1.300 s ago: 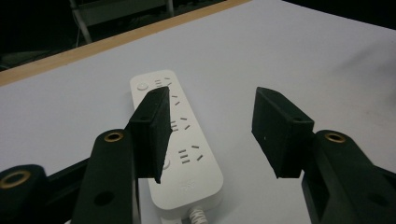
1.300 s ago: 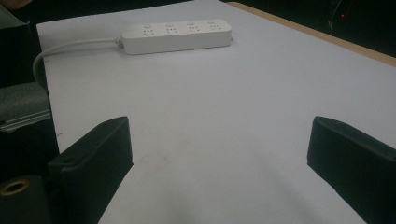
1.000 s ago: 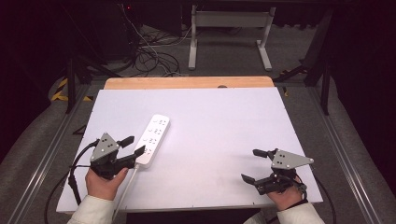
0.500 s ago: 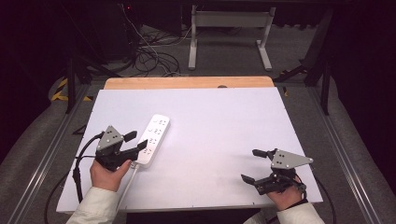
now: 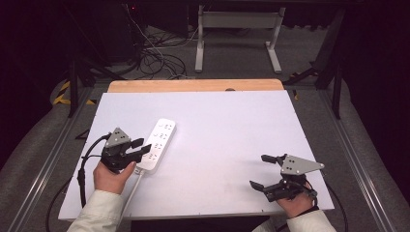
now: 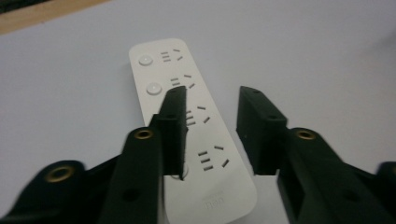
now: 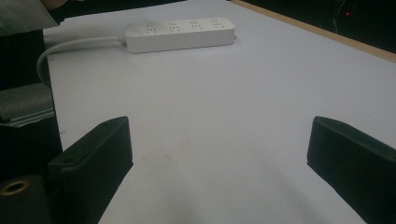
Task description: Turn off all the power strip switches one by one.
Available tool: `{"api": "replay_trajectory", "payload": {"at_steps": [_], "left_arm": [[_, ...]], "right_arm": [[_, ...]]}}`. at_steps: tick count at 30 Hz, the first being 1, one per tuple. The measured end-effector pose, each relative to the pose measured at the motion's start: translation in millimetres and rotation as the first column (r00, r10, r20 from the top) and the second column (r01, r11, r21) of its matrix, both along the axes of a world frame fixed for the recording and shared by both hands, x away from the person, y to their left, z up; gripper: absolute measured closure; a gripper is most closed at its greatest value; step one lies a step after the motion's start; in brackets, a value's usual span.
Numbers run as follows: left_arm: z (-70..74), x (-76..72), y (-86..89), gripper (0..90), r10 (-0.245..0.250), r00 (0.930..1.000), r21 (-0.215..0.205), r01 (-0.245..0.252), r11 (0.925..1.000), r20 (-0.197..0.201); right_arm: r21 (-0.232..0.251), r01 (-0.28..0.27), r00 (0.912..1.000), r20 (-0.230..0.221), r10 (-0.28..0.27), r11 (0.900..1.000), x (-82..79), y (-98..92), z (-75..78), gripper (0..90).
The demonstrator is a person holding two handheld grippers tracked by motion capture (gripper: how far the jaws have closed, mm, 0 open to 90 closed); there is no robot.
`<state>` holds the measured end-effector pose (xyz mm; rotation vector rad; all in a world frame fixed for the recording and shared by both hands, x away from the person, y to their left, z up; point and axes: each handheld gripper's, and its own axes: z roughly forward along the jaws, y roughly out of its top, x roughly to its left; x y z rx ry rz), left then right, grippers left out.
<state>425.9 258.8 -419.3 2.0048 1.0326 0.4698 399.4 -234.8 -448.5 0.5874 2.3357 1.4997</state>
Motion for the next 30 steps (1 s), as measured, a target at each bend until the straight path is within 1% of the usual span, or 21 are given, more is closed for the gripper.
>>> {"api": "replay_trajectory", "payload": {"at_steps": [1,2,3,4,6,8,9,13,15,16,17,18,19,21,22,24,25,26,27,28,30], "left_arm": [[0.1,0.6,0.8,78.6,-0.001,0.9999,0.008,0.001,1.0,-0.01],[0.0,1.4,1.5,90.0,-0.01,0.9997,0.007,0.01,0.9999,-0.024],[0.4,2.8,2.7,90.0,-0.017,0.9992,0.01,0.017,0.9998,-0.036],[-0.1,4.6,3.3,90.0,-0.027,0.9982,0.002,0.027,0.9996,-0.054],[-1.1,8.5,4.3,90.0,-0.029,0.9958,0.006,0.03,0.9995,-0.087],[-3.5,12.4,5.0,90.0,-0.049,0.9909,-0.015,0.047,0.9988,-0.125],[-4.5,14.3,5.3,90.0,-0.055,0.9894,-0.01,0.054,0.9985,-0.134],[-8.4,20.1,4.3,90.0,-0.044,0.9868,0.052,0.053,0.9972,-0.156],[-11.1,23.3,3.7,90.0,-0.041,0.9833,0.072,0.055,0.9959,-0.177],[-12.1,24.8,3.5,90.0,-0.035,0.9835,0.089,0.052,0.9947,-0.178],[-13.4,25.6,2.8,90.0,-0.033,0.9814,0.087,0.051,0.9949,-0.189],[-14.2,26.7,3.1,90.0,-0.027,0.9813,0.095,0.045,0.9944,-0.191],[-15.4,27.5,2.7,90.0,-0.025,0.9793,0.088,0.043,0.9952,-0.201],[-16.0,28.8,2.9,90.0,-0.004,0.982,0.118,0.027,0.9927,-0.189],[-16.7,29.4,3.0,90.0,-0.004,0.981,0.115,0.027,0.993,-0.194],[-18.0,30.8,2.8,90.0,0.008,0.9801,0.131,0.018,0.9912,-0.198],[-18.8,31.8,2.9,90.0,0.001,0.9781,0.136,0.028,0.9903,-0.208],[-20.2,32.7,2.1,90.0,-0.006,0.9754,0.125,0.034,0.9916,-0.22],[-20.6,33.2,2.0,90.0,0.001,0.976,0.139,0.03,0.9898,-0.218],[-21.2,33.3,0.9,90.0,0.022,0.9774,0.155,0.011,0.9879,-0.21],[-21.8,34.8,1.2,90.0,0.033,0.9747,0.175,0.006,0.9846,-0.221]], "right_arm": [[-0.001,-0.001,1.0,0.001,0.001,1.0,0.1,0.1,0.0,7.1],[0.0,-0.002,1.0,0.001,0.002,1.0,0.2,0.4,-0.1,7.1],[0.0,-0.002,1.0,0.001,0.002,1.0,0.2,0.4,-0.1,7.1],[0.0,-0.002,1.0,0.001,0.002,1.0,0.2,0.6,-0.2,7.1],[-0.001,-0.001,1.0,-0.001,0.001,1.0,0.3,0.6,-0.3,7.1],[0.002,-0.002,1.0,-0.003,0.002,1.0,0.7,0.7,-0.5,7.1],[0.001,-0.003,1.0,-0.004,0.003,1.0,0.8,0.8,-0.6,7.5],[0.001,-0.009,1.0,-0.004,0.009,1.0,0.9,0.9,-0.8,7.9],[0.001,-0.01,0.9999,-0.005,0.01,1.0,1.1,0.7,-0.9,7.9],[0.0,-0.011,0.9999,-0.005,0.011,1.0,1.2,0.6,-0.9,7.9],[0.001,-0.011,0.9999,-0.005,0.011,1.0,1.1,0.6,-0.9,7.9],[0.001,-0.011,0.9999,-0.005,0.011,1.0,1.1,0.6,-0.9,7.9],[0.002,-0.011,0.9999,-0.006,0.011,1.0,1.0,0.6,-0.8,8.0],[0.002,-0.014,0.9999,-0.006,0.014,1.0,0.9,0.6,-0.8,8.1],[0.002,-0.014,0.9999,-0.006,0.014,1.0,0.9,0.6,-0.9,8.1],[0.002,-0.015,0.9999,-0.006,0.015,1.0,0.8,0.8,-0.8,8.1],[0.002,-0.015,0.9999,-0.006,0.015,1.0,0.7,0.9,-0.8,8.1],[0.002,-0.015,0.9999,-0.006,0.015,1.0,0.7,0.9,-0.8,8.1],[0.003,-0.016,0.9998,-0.007,0.016,1.0,0.6,0.9,-0.7,8.1],[0.003,-0.018,0.9998,-0.008,0.018,1.0,0.7,0.7,-0.7,8.1],[0.003,-0.019,0.9998,-0.009,0.019,1.0,0.7,0.7,-0.8,8.1]]}}
